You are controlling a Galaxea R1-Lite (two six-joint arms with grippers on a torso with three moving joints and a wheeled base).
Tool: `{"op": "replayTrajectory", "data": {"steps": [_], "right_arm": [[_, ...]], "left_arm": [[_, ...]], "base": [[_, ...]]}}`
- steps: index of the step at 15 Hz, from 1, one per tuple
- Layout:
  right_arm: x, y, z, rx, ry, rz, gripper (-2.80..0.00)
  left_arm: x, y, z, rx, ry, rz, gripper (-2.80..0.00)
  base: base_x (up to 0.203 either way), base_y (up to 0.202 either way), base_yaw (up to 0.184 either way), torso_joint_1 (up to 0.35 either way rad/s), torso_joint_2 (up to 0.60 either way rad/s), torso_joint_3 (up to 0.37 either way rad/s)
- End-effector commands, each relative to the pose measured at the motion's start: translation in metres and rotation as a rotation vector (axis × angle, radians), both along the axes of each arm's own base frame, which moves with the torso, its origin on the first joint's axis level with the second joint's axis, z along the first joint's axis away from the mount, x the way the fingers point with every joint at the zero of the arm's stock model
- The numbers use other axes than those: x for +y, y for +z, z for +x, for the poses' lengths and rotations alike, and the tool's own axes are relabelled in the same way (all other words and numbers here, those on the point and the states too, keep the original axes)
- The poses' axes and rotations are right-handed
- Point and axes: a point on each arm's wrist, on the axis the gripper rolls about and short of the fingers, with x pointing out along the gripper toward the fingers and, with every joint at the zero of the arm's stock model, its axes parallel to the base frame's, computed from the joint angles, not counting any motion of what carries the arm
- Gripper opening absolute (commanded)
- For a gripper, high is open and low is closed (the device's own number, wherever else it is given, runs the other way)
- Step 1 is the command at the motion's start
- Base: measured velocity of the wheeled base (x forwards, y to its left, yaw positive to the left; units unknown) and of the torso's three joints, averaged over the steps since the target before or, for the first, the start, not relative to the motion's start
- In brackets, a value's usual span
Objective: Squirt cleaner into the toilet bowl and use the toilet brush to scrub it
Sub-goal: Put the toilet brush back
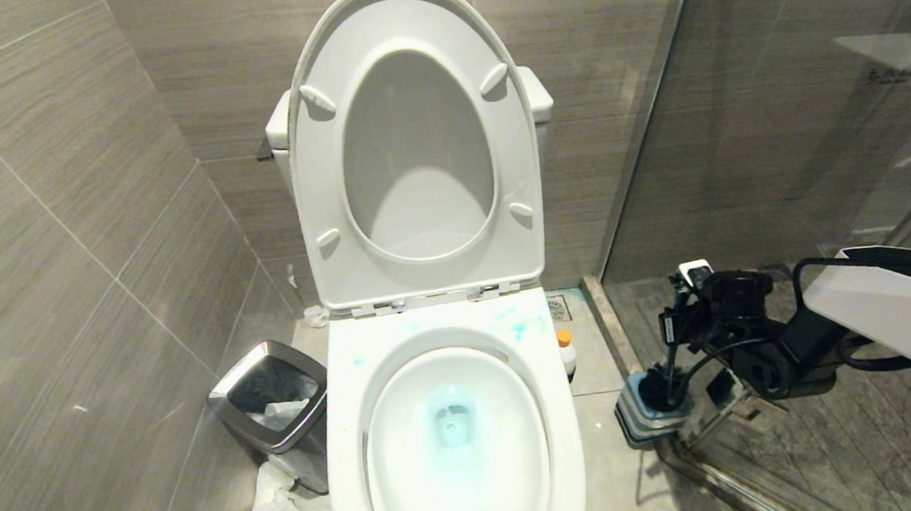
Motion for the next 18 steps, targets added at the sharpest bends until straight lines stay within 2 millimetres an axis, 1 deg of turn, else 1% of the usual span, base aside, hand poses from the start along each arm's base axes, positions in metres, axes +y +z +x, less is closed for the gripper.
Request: {"op": "replayTrajectory", "data": {"steps": [1, 4, 18], "right_arm": [[0.0, -0.0094, 0.0003, 0.019, 0.005, -0.016, -2.8], [0.0004, -0.012, -0.0006, 0.028, 0.009, -0.023, -2.8], [0.0006, -0.0122, 0.0, 0.032, 0.023, -0.065, -2.8]], "left_arm": [[0.0, 0.0, 0.0001, 0.001, 0.001, 0.0, -2.8], [0.0, 0.0001, 0.0, 0.001, 0.0, 0.0, -2.8], [0.0, 0.0001, 0.0, 0.001, 0.001, 0.003, -2.8]], "base": [[0.0, 0.0, 0.0, 0.0, 0.0, 0.0], [0.0, 0.0, 0.0, 0.0, 0.0, 0.0], [0.0, 0.0, 0.0, 0.0, 0.0, 0.0]]}}
